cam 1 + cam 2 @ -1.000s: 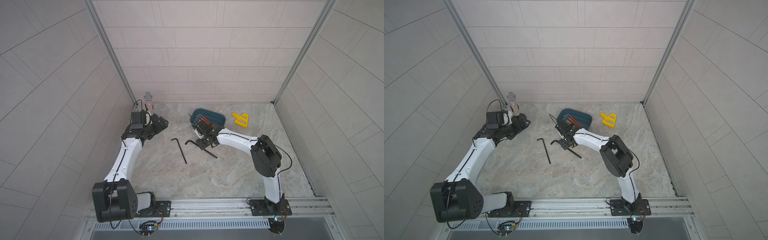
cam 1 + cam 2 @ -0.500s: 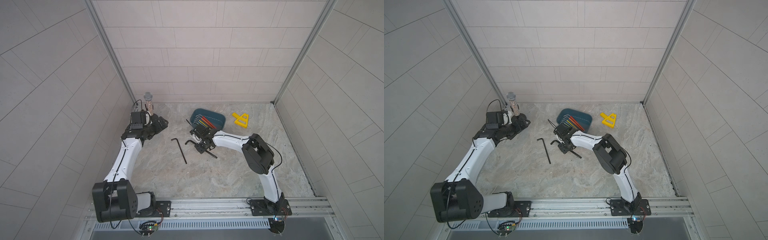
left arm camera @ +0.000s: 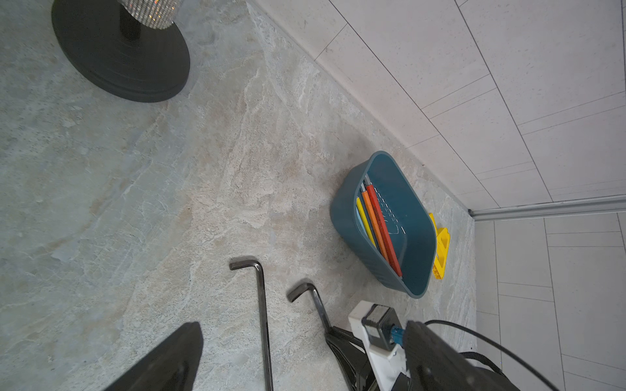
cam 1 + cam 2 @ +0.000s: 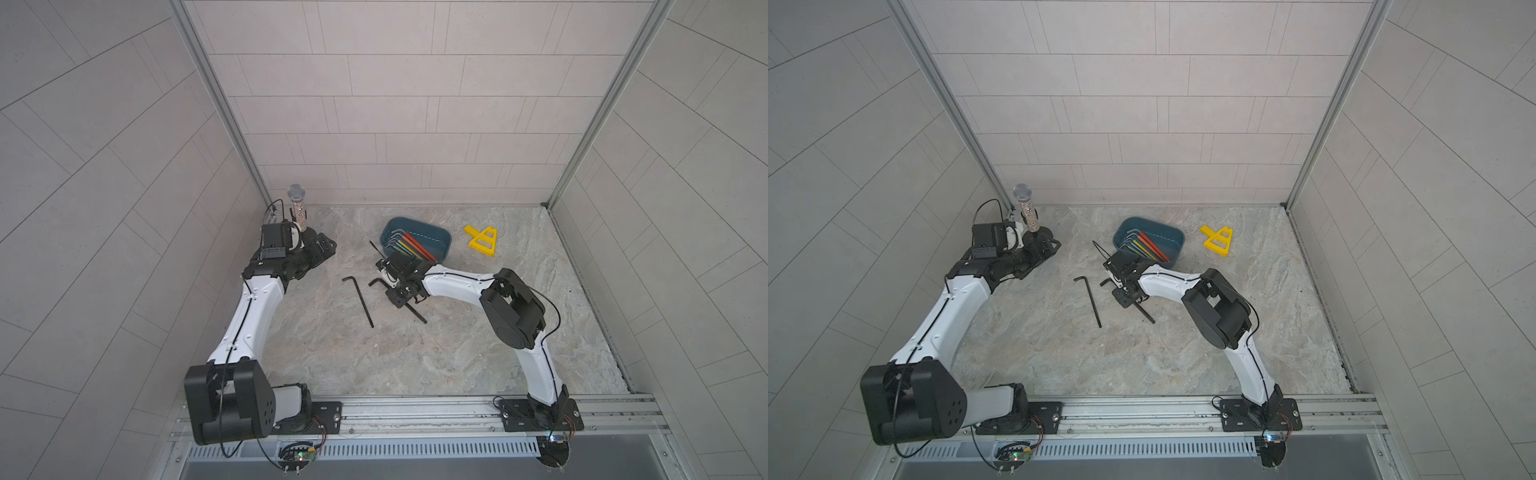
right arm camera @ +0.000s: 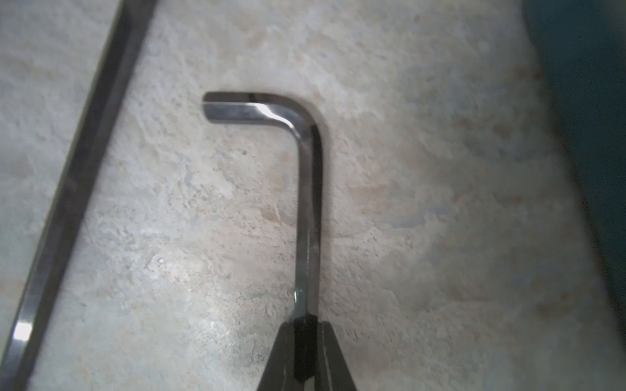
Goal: Put the hex key on the desktop into the storage box
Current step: Pick up the Allen key from the center of the board, then place the Allen key in the storage box.
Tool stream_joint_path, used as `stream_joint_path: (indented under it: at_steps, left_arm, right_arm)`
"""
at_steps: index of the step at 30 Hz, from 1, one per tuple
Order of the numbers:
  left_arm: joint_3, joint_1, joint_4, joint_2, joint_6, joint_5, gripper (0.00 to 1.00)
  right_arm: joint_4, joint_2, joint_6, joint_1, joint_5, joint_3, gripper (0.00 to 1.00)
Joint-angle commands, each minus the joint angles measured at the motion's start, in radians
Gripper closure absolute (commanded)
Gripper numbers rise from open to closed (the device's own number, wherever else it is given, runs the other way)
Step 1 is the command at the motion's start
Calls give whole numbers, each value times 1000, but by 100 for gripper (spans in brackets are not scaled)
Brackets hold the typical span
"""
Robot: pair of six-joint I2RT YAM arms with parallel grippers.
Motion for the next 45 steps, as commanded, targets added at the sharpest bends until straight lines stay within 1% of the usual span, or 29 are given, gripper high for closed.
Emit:
stream_joint_path:
  at_steps: [1,4,10,17,26,32,37,41,45]
  left_arm:
    - [-11,8,3,-9,6,-8,0]
    - [-11,9,4,-10,6,-8,0]
    - [-13,10,3,-11,7,-9,0]
    - [-13,11,3,-14,7,-11,0]
    - [-14,13,3,-14,7,-10,0]
    - [-14,14,5,-10,6,-11,0]
    - [-16,13,6,-2,5,-9,0]
    - [-16,14,6,2,5,-12,0]
    - [-15,13,6,8,5,-14,0]
  right_arm:
    - [-49,66,2,1,17,-48,100]
    - [-47,43,2,2,23,-46,100]
    - [-59,-63,0,-4,69,-21,100]
    - [-184,-98,-61,-35,87,127,100]
    - [-228,-80,-145,-115,109,292,100]
    - [-280,0,-208,-199,86,474,100]
    - [-372,143,-296,-260,55,706,100]
    - [-428,268,-350,-289,55,891,100]
    - [-422,338,-381,-308,48,972,100]
